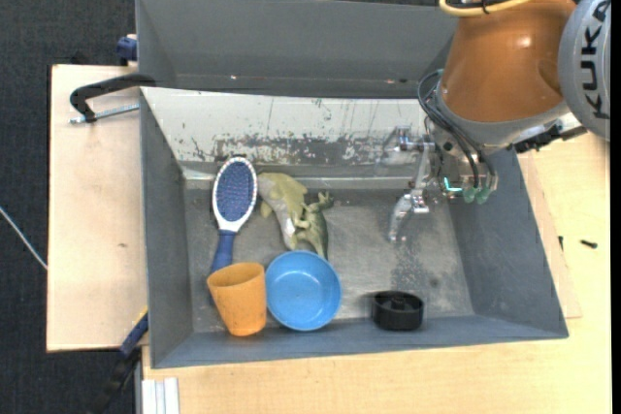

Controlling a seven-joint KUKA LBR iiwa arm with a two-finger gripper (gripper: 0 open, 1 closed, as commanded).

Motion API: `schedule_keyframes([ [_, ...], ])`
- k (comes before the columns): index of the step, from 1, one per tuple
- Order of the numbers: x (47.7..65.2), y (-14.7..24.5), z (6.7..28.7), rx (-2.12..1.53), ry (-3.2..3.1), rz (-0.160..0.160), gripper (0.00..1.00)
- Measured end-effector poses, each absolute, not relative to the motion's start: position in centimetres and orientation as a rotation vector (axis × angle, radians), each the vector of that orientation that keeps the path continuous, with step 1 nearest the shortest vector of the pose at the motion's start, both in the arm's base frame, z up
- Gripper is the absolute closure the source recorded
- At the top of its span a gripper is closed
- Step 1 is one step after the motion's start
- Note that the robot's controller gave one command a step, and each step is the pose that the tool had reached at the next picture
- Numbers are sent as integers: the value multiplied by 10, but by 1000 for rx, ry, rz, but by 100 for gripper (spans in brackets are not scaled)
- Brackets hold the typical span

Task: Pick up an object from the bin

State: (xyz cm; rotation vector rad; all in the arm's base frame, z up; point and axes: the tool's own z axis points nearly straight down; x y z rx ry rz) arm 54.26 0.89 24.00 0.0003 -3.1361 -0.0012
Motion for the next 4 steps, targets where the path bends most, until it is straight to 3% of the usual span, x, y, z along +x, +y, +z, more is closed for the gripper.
schedule_keyframes([
  [1, 491, 32, 145, 550, -3090, -2, 0],
  [2, 490, -22, 101, 994, -2978, 0, 0],
  [3, 492, -20, 103, 999, -2984, 1, 100],
  [4, 511, 34, 81, 1562, -2700, 29, 100],
])
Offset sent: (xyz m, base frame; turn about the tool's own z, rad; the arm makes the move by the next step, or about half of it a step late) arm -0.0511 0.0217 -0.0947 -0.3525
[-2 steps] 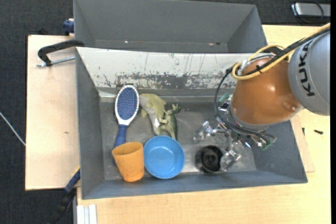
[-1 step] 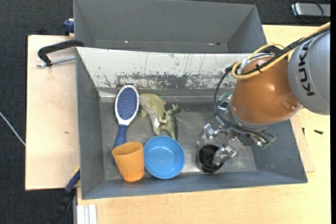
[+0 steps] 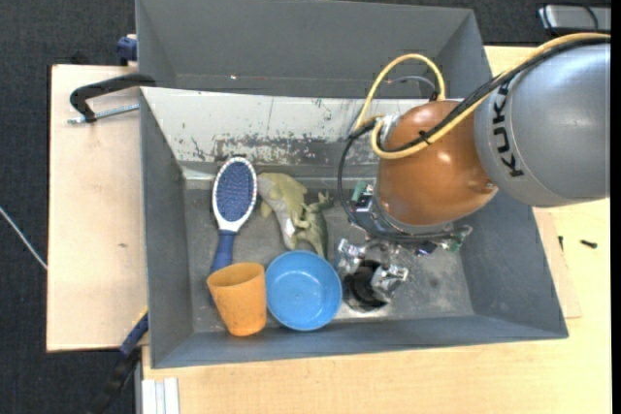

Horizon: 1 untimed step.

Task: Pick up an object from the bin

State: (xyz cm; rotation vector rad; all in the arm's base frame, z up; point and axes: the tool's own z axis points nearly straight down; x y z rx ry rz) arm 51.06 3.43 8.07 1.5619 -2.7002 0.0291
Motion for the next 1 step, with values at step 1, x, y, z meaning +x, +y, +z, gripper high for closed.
schedule_keyframes([
  [1, 511, 34, 81, 1561, -2702, 28, 100],
])
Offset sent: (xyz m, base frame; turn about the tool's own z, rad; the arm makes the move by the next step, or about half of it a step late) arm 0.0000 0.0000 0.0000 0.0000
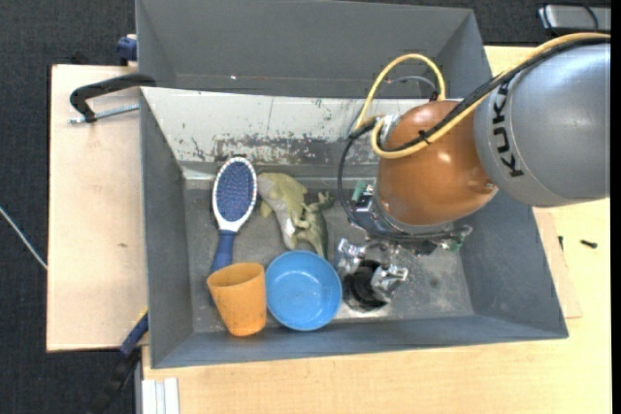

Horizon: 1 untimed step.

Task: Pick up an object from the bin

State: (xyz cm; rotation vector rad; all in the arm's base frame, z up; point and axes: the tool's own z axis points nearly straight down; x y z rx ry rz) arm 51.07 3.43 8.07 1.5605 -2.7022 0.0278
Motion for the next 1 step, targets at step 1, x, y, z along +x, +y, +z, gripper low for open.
schedule_keyframes([
  [1, 513, 31, 81, 1576, -2693, 11, 100],
])
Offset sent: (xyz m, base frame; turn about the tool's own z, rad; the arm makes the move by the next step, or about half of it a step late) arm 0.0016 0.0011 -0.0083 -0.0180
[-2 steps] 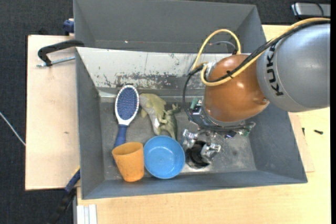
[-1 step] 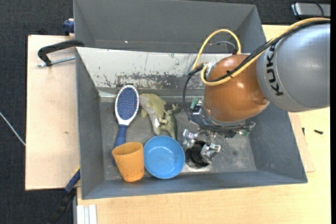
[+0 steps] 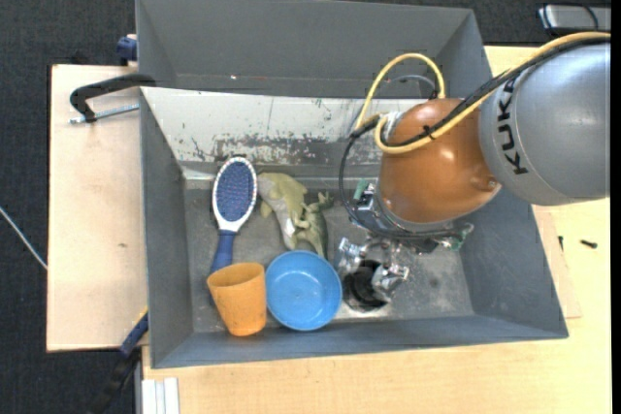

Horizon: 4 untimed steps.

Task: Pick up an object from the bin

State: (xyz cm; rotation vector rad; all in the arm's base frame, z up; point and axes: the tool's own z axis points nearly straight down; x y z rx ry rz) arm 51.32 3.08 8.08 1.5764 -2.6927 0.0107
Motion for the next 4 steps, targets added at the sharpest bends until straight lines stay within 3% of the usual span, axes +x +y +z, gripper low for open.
schedule_keyframes([
  [4, 513, 31, 81, 1578, -2691, 10, 100],
])
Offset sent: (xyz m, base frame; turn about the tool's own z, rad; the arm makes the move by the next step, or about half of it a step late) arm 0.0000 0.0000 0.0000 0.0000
